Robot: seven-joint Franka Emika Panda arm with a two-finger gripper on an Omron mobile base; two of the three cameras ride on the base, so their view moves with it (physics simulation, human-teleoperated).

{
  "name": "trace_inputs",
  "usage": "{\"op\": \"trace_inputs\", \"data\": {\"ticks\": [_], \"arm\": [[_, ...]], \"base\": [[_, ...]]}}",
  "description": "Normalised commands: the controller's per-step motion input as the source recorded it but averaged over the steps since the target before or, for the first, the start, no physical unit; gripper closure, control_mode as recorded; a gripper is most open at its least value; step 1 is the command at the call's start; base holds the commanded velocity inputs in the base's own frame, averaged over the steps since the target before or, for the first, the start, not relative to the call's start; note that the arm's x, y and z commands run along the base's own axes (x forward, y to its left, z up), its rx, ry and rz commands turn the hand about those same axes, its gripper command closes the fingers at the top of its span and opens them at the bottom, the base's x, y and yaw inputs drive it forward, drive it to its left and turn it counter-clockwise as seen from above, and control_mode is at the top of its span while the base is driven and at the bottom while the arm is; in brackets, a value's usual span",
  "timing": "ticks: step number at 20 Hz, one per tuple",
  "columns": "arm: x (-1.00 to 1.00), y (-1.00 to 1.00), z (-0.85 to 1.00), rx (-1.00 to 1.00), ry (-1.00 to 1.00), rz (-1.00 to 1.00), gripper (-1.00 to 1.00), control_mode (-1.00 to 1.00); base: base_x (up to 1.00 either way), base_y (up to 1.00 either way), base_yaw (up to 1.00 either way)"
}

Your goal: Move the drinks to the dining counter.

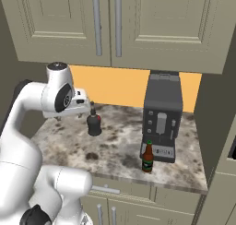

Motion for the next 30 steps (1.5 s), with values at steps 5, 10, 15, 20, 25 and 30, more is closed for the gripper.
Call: {"op": "trace_inputs", "data": {"ticks": [5, 10, 15, 20, 25, 30], "arm": [[0.00, 0.00, -0.15, 0.00, 0.00, 0.40, -1.00, -1.00], [0.03, 0.00, -0.14, -0.03, -0.08, 0.51, -1.00, -1.00], [0.14, 0.00, -0.15, -0.08, -0.19, 0.57, -1.00, -1.00], [0.23, -0.01, -0.21, -0.11, -0.30, 0.63, -1.00, -1.00], [0.10, -0.02, -0.18, -0.11, -0.30, 0.53, -1.00, -1.00], [-0.03, -0.02, 0.00, 0.02, -0.01, 0.03, -1.00, -1.00]], "base": [[0.00, 0.00, 0.00], [0.00, 0.00, 0.00], [0.00, 0.00, 0.00], [0.00, 0.00, 0.00], [0.00, 0.00, 0.00], [0.00, 0.00, 0.00]]}}
